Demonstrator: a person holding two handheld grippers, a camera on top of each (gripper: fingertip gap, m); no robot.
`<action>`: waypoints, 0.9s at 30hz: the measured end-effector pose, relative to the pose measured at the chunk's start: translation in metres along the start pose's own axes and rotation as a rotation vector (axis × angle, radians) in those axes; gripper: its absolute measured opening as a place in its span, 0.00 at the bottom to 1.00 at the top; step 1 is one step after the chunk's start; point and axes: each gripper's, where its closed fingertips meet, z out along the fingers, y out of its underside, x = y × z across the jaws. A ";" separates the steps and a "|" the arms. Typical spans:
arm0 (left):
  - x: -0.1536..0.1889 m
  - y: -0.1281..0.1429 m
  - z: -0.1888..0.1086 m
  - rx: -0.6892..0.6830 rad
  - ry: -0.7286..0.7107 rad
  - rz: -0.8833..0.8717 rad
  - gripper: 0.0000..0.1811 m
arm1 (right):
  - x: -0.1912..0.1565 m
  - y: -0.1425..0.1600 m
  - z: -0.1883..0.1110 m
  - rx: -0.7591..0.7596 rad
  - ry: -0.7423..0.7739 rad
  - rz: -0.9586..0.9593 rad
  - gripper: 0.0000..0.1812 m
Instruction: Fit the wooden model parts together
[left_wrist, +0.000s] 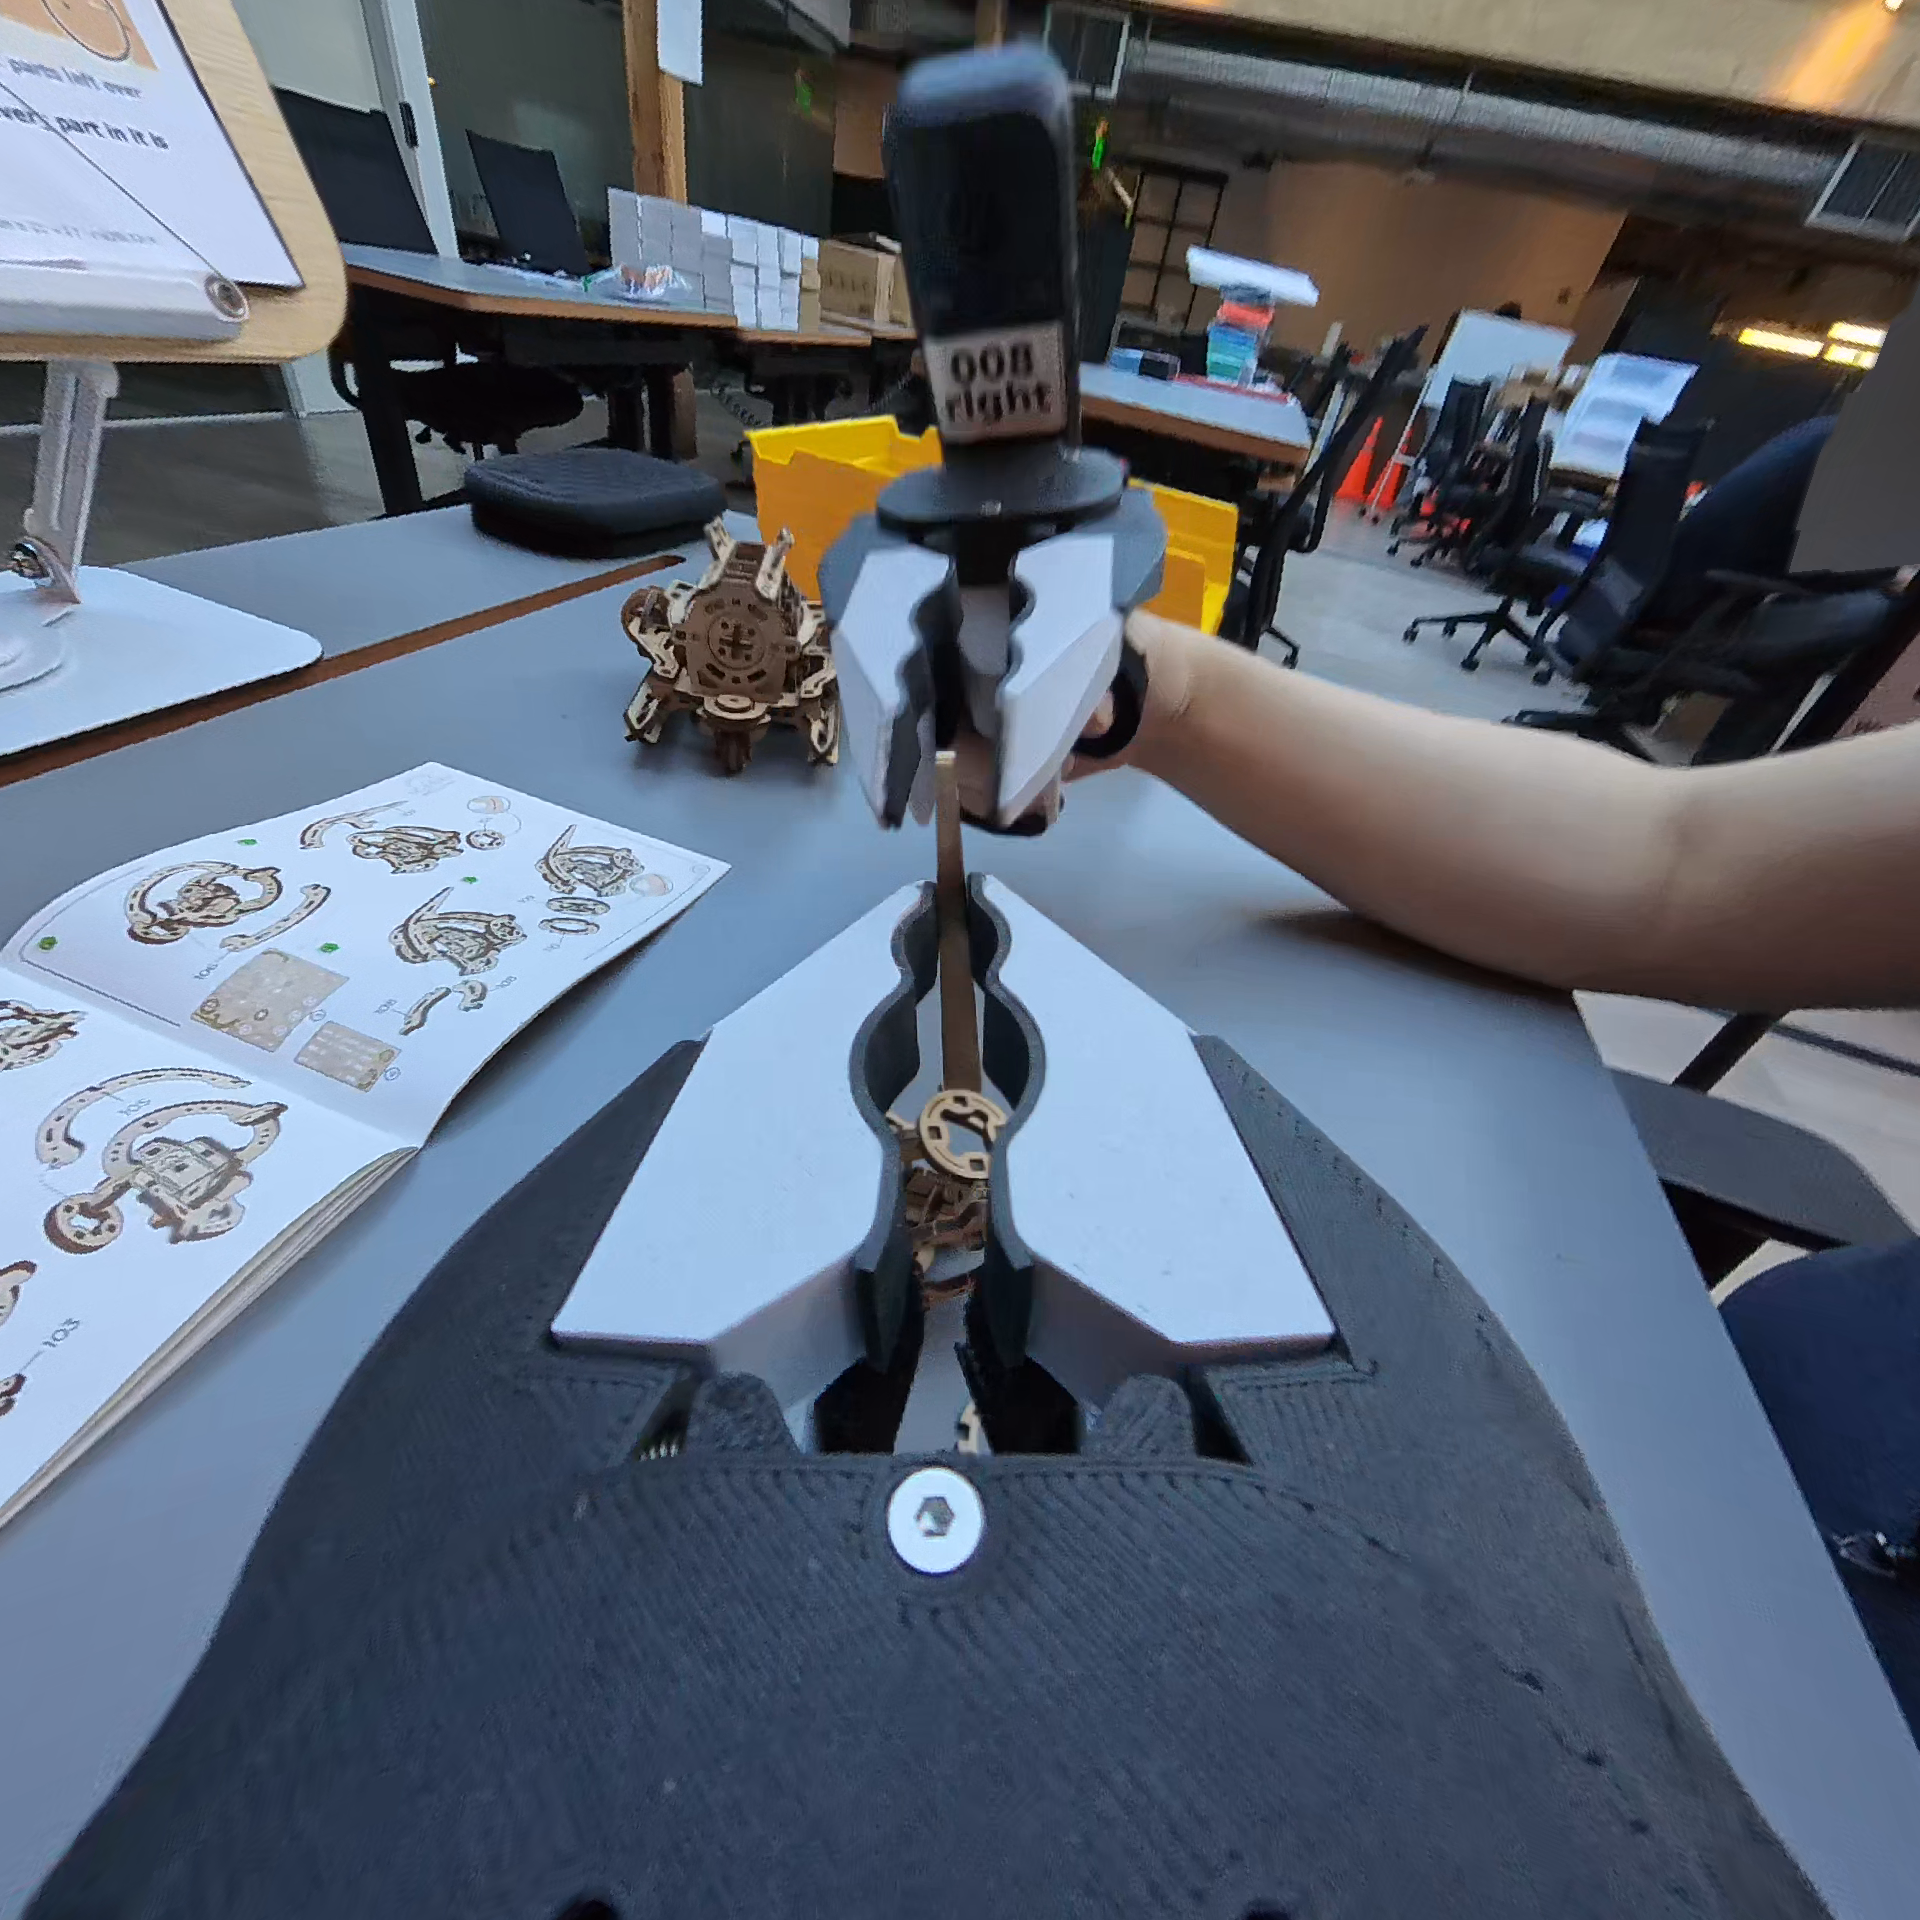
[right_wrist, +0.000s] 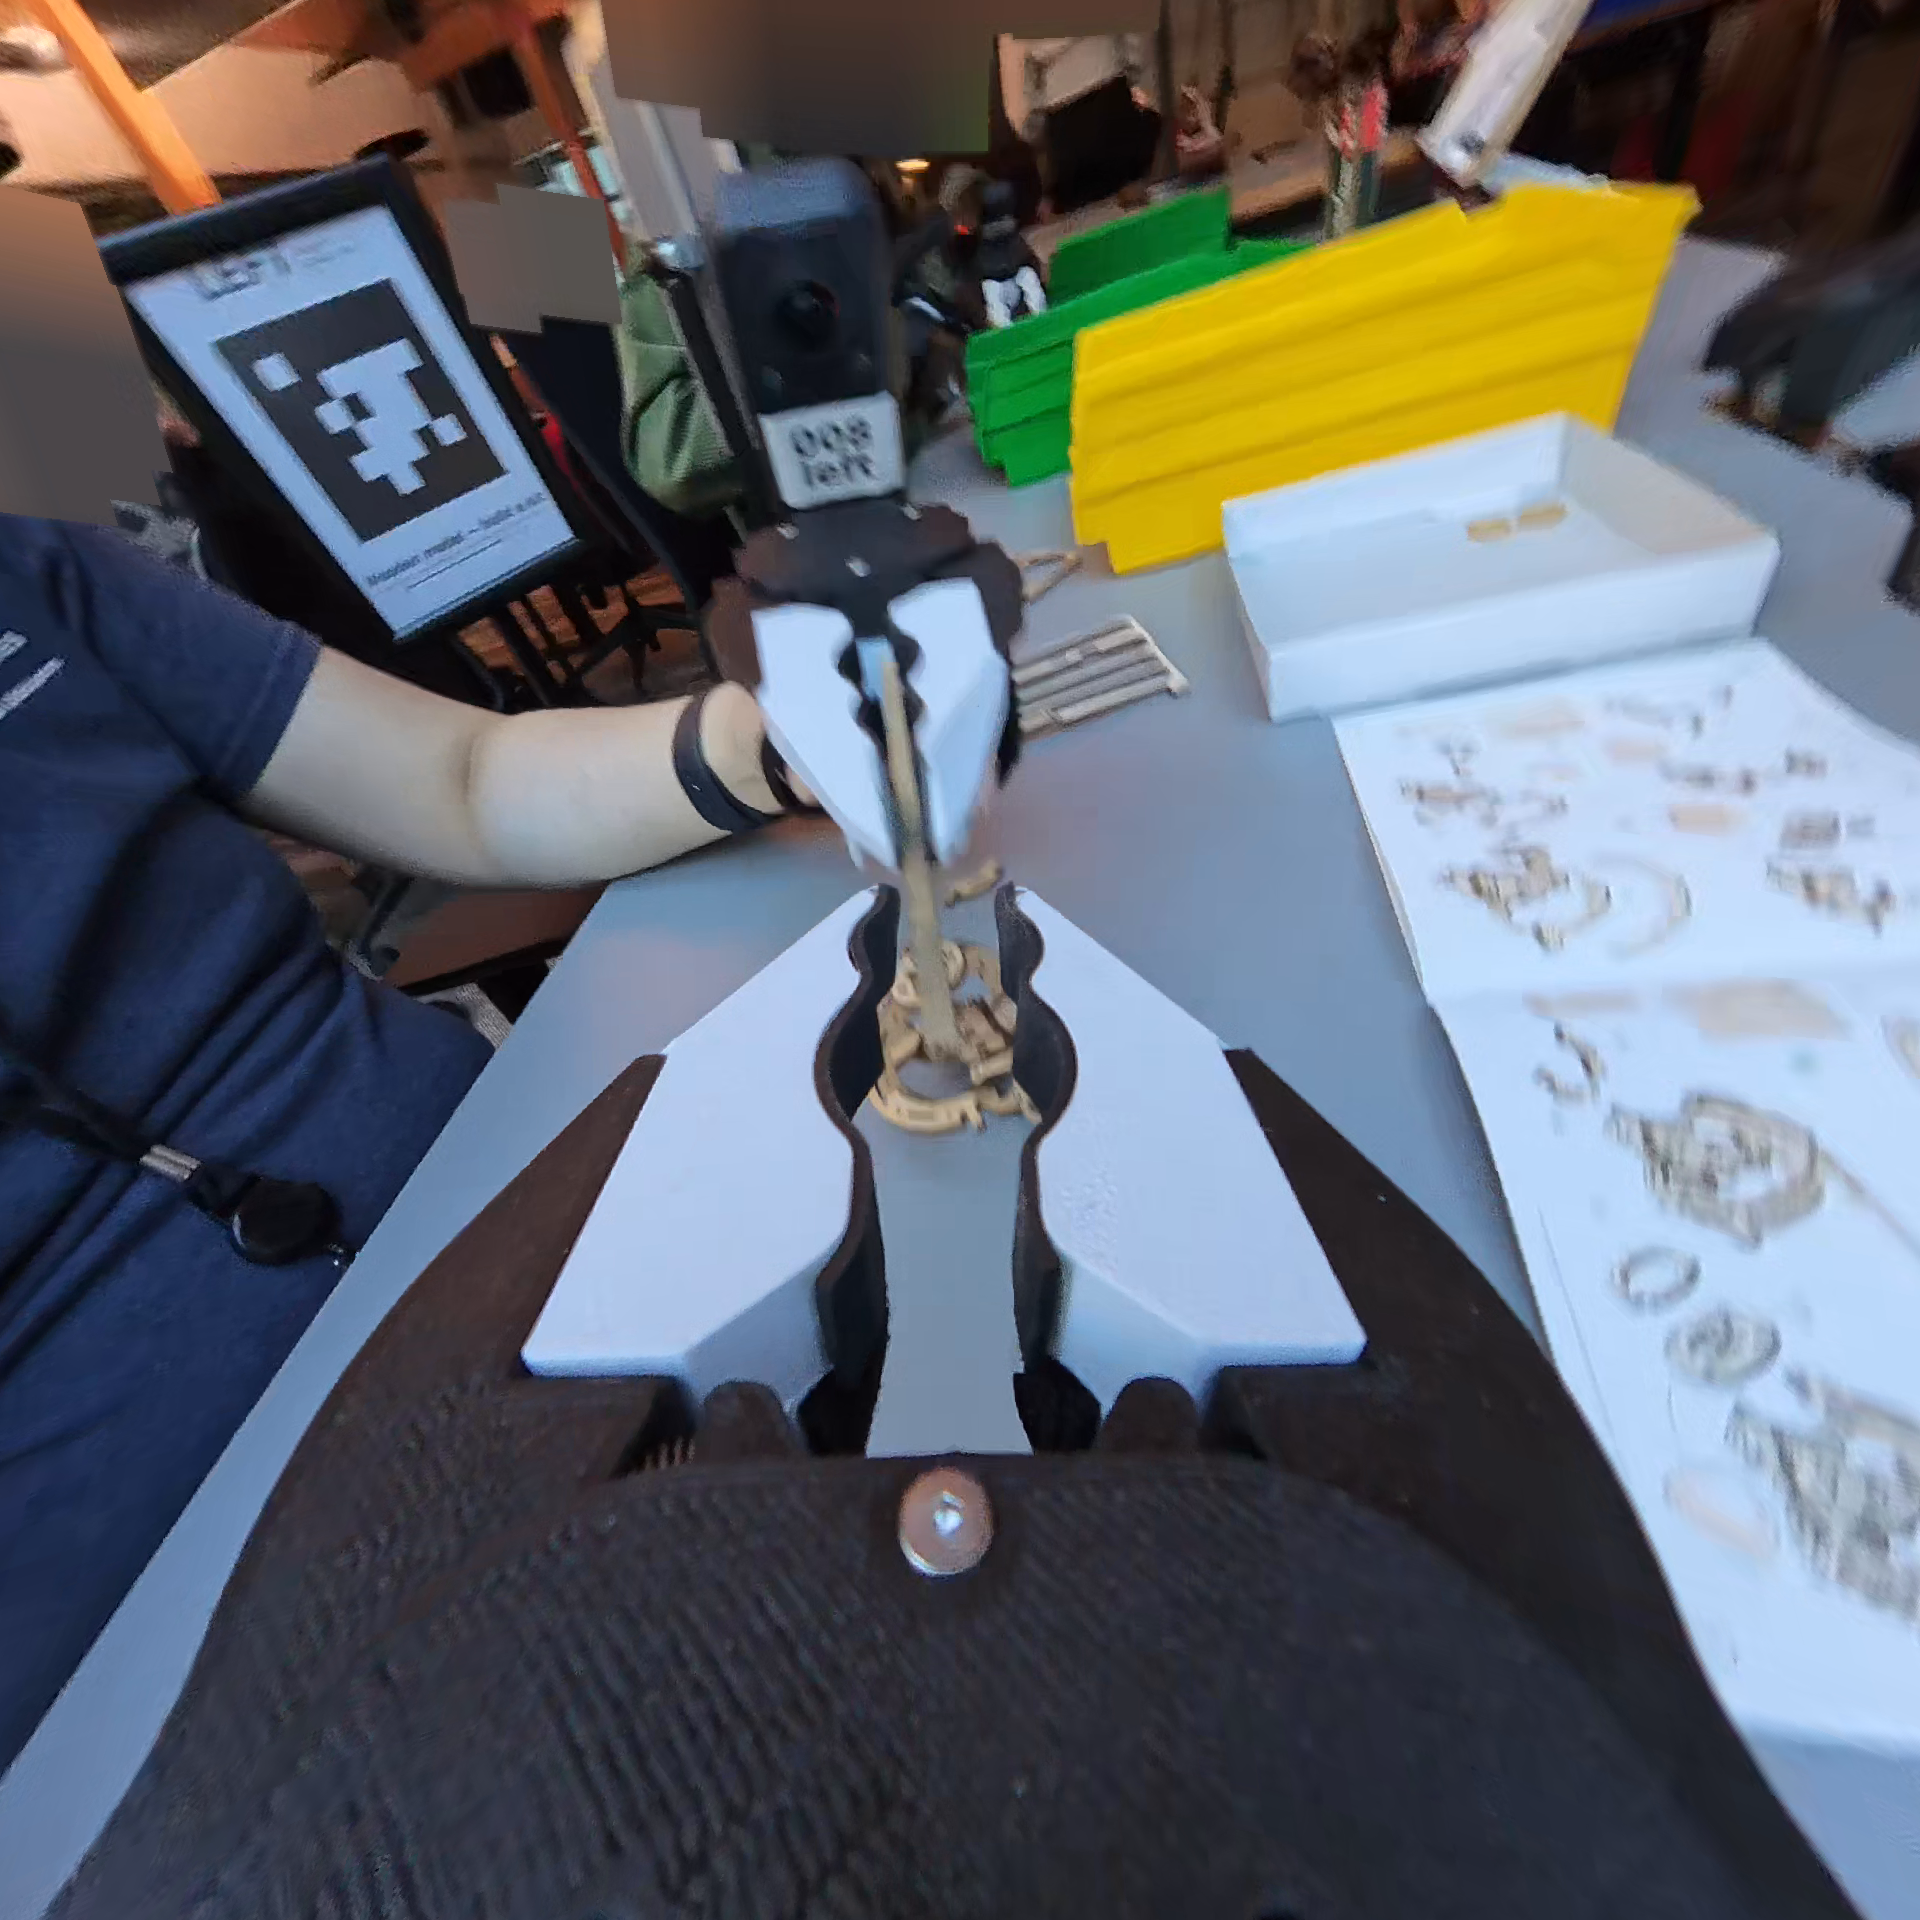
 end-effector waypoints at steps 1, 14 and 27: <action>-0.002 -0.004 -0.001 0.025 0.002 -0.027 0.02 | 0.009 0.010 -0.003 -0.023 0.027 0.049 0.09; -0.065 0.064 -0.062 -0.265 -0.088 -0.730 0.01 | 0.035 0.075 0.019 -0.357 0.087 0.022 0.07; -0.027 0.027 -0.059 -0.302 -0.191 -0.282 0.38 | 0.031 0.086 0.033 -0.466 -0.053 0.080 0.11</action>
